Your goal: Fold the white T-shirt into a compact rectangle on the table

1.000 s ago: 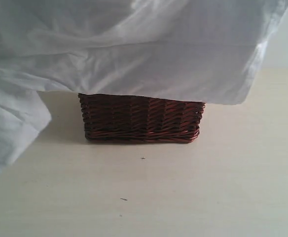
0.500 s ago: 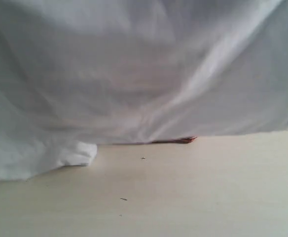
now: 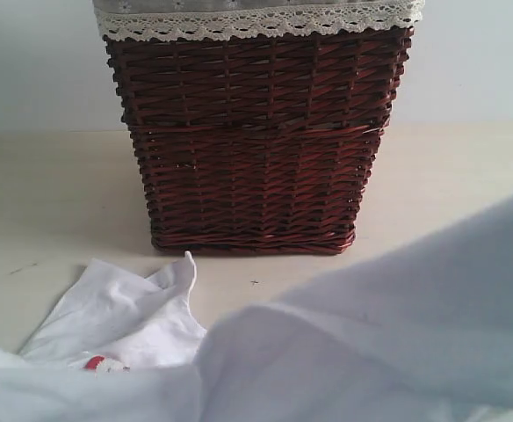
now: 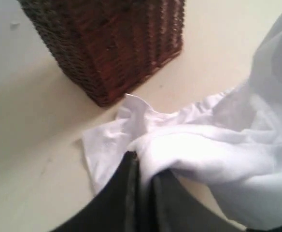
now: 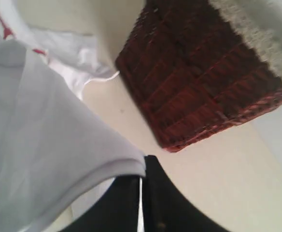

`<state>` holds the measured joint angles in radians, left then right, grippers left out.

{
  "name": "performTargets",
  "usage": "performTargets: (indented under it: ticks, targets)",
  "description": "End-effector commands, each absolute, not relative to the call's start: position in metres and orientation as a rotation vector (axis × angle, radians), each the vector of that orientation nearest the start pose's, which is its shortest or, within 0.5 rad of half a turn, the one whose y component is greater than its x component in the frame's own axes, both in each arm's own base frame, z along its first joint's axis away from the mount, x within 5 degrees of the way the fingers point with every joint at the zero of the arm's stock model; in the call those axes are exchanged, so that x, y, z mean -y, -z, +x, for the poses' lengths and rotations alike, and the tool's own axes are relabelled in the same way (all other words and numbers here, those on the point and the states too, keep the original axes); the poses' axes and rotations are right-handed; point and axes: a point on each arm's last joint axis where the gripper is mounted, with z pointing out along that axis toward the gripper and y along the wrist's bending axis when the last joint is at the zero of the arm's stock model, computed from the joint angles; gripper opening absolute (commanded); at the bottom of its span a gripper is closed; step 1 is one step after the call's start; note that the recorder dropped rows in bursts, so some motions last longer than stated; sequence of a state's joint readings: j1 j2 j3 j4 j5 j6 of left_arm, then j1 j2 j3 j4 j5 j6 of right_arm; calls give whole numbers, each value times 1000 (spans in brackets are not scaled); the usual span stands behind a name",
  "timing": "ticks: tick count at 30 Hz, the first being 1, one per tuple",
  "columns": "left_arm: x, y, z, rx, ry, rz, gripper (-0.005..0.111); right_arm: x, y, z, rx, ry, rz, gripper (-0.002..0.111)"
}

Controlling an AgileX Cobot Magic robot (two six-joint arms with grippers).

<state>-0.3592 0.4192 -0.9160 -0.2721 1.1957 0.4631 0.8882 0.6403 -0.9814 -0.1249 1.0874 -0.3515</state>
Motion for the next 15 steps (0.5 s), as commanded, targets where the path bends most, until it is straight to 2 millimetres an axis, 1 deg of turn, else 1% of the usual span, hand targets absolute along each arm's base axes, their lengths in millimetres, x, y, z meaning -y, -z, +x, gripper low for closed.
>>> performTargets:
  ticks: [1, 3, 4, 6, 7, 8, 9, 10, 11, 12, 13, 15]
  targets:
    - [39, -379, 15, -1982, 401, 918, 0, -62, -381, 55, -1899, -176, -1443, 0]
    - [40, -375, 17, -2012, 424, 897, 3, -68, -377, 59, -1936, -182, -1448, 0]
    - [41, -372, 19, -2028, 430, 900, 7, -70, -373, 61, -1970, -188, -1435, 0]
    - [43, -363, 22, -2061, 448, 906, 21, -74, -362, 64, -1995, -168, -1482, 0]
    - [44, -356, 25, -2087, 452, 911, 42, -78, -353, 67, -2025, -154, -1513, 0]
    - [44, -355, 25, -2092, 454, 912, 56, -79, -351, 69, -2031, -140, -1523, 0]
    - [45, -356, 24, -2086, 467, 918, 85, -79, -350, 70, -2031, -119, -1531, 3]
    - [45, -358, 23, -2075, 477, 927, 97, -78, -351, 71, -2027, -108, -1530, 7]
    - [46, -359, 22, -2064, 487, 937, 106, -77, -352, 71, -2022, -97, -1526, 13]
    - [46, -361, 21, -2055, 491, 947, 105, -77, -352, 72, -2020, -83, -1525, 18]
    - [46, -362, 21, -2045, 493, 961, 105, -76, -352, 73, -2025, -73, -1513, 28]
    - [45, -364, 23, -2020, 464, 955, 105, -74, -352, 75, -2038, -42, -1484, 51]
